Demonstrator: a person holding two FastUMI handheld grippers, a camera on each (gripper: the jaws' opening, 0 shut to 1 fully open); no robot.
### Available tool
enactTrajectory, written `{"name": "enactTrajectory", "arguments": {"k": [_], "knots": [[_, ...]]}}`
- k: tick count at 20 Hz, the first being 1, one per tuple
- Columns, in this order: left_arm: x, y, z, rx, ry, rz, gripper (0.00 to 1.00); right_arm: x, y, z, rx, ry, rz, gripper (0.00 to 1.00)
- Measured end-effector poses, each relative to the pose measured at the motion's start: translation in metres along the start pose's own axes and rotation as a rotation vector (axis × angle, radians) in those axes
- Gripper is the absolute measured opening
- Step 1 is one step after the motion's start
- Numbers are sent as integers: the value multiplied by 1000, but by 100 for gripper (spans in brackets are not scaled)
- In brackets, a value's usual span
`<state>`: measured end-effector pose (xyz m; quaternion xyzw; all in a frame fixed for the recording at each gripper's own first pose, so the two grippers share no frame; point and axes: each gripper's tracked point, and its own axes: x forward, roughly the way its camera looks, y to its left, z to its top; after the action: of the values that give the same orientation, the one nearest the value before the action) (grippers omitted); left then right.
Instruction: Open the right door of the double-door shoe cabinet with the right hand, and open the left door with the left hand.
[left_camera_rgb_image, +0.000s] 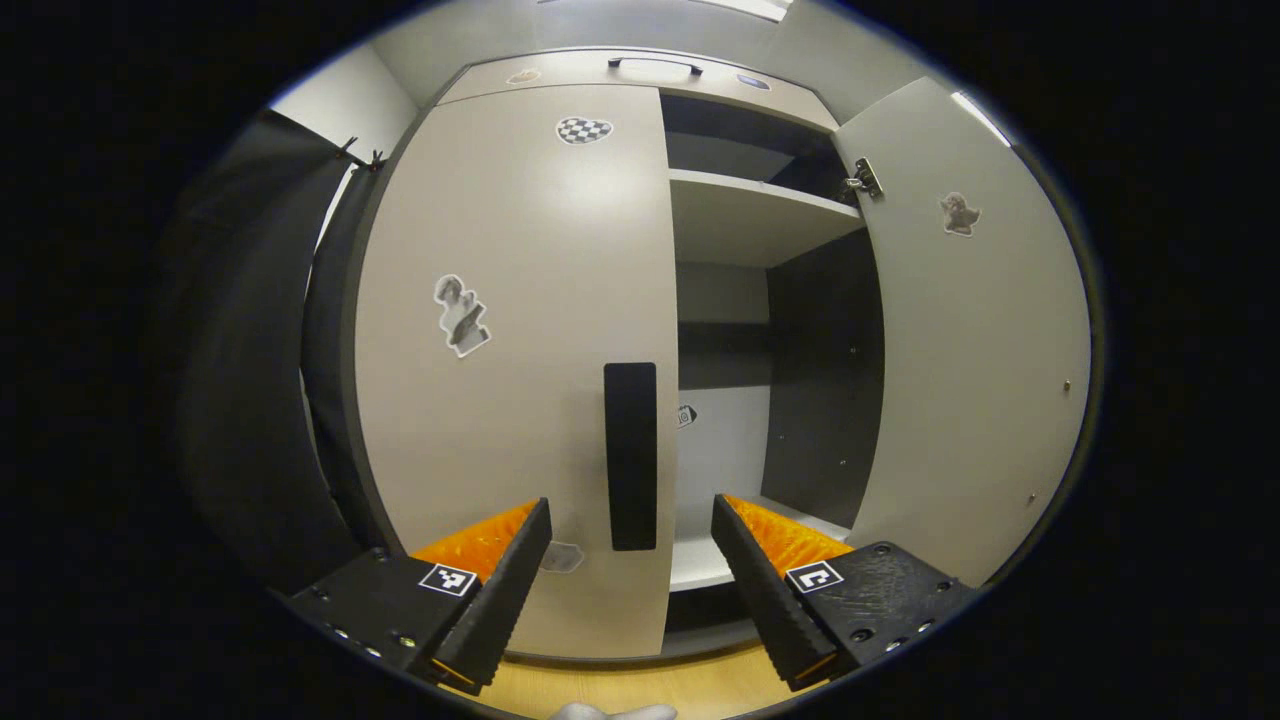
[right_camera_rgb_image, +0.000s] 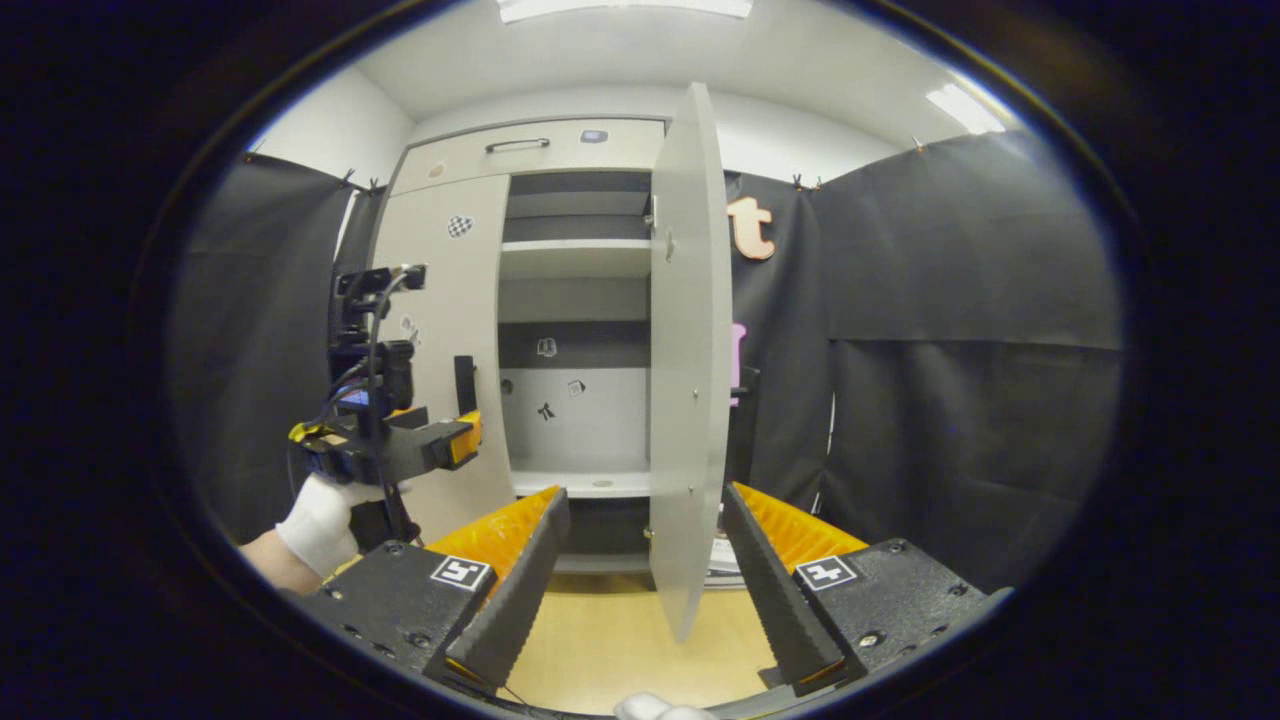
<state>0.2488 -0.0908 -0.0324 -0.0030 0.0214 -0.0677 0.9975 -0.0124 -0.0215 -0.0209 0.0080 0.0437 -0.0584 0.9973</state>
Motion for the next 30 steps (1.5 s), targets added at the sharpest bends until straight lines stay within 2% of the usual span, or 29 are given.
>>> {"name": "enactTrajectory", "arguments": {"k": [4, 11, 13, 14, 15, 17, 18, 19, 20, 21, 22, 23, 24, 26, 30], "knots": [[29, 2, 3, -2, -16, 10, 96, 2, -5, 1, -12, 12, -20, 96], [49, 16, 5, -19, -9, 44, 96, 4, -12, -4, -19, 36, -37, 96], [52, 19, 3, -5, -6, 53, 86, 6, -10, -3, -20, 35, -29, 96], [53, 19, 2, -1, 1, 59, 74, 7, -10, -3, -21, 36, -24, 96], [52, 19, 3, 4, -6, 60, 71, 7, -9, -3, -23, 36, -21, 96], [55, 13, 1, 1, -10, 42, 70, 8, -8, -1, -26, 33, -19, 96], [55, 4, 2, -10, -8, 0, 59, 7, -7, -1, -27, 31, -17, 96], [60, 4, 1, -10, -5, 10, 41, 7, -6, 1, -28, 27, -14, 96], [54, 4, 1, 4, 4, 16, 29, 6, -5, 3, -26, 21, -12, 96], [54, 5, 1, 5, 6, 22, 29, 4, -3, 5, -25, 17, -8, 96], [54, 5, 0, -6, 14, 31, 23, 3, -3, 6, -24, 12, -3, 96], [55, 6, 0, -20, 17, 36, 22, 0, -2, 8, -22, 8, 1, 96], [55, 6, 1, -23, 19, 33, 13, -2, -2, 8, -19, 3, 8, 96], [53, 5, 1, -21, 19, 30, 8, -7, 0, 8, -15, 2, 15, 96], [49, 6, 0, -17, 14, 21, 5, -16, 2, 8, -20, 1, 28, 96]]}}
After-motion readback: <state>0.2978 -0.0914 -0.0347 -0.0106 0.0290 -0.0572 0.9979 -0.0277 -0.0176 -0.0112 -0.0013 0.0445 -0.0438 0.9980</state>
